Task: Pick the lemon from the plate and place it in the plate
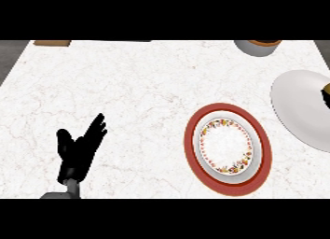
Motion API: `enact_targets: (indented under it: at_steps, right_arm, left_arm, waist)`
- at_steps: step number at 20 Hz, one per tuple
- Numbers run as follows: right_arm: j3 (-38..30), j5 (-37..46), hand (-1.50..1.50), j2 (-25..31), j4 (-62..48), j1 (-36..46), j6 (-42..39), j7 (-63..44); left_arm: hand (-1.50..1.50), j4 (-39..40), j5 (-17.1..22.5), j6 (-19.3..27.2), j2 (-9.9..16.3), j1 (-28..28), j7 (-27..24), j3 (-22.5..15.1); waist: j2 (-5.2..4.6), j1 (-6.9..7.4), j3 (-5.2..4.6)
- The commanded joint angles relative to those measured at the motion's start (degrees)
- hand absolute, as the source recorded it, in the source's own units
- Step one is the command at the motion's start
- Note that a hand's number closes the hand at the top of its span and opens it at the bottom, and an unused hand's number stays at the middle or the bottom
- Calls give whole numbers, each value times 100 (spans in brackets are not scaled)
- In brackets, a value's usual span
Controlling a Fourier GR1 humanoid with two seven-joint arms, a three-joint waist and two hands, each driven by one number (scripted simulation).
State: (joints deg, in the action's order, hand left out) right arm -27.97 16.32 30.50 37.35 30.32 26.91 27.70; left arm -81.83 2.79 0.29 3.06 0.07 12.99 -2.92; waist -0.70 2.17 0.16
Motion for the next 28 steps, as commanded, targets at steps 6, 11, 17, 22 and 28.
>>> enact_targets:
  at_steps: [6,11,17,22,28]
  right_arm:
    - [586,838,-150,529,-2042,703,-675,-665]
    - [185,353,-150,500,-2196,749,-1372,447]
    - [-706,-564,-150,333,-2208,790,-1621,1322]
    - [-1050,-868,-150,1087,-2546,771,-2422,1168]
    - [-1121,-1032,-150,1431,-2805,161,-3995,1493]
  left_arm:
    - [0,45,-73,57,-49,-225,62,-41]
    - [0,149,-86,-6,-98,-82,-186,-92]
    - [0,150,113,-120,119,-296,38,181]
    - [0,-151,-20,-31,-63,-26,103,-102]
    - [0,-152,-105,141,-99,-59,130,-63]
  waist:
    - [-84,210,18]
    - [-86,148,32]
    - [-74,48,31]
    - [-57,78,31]
    - [-35,-18,30]
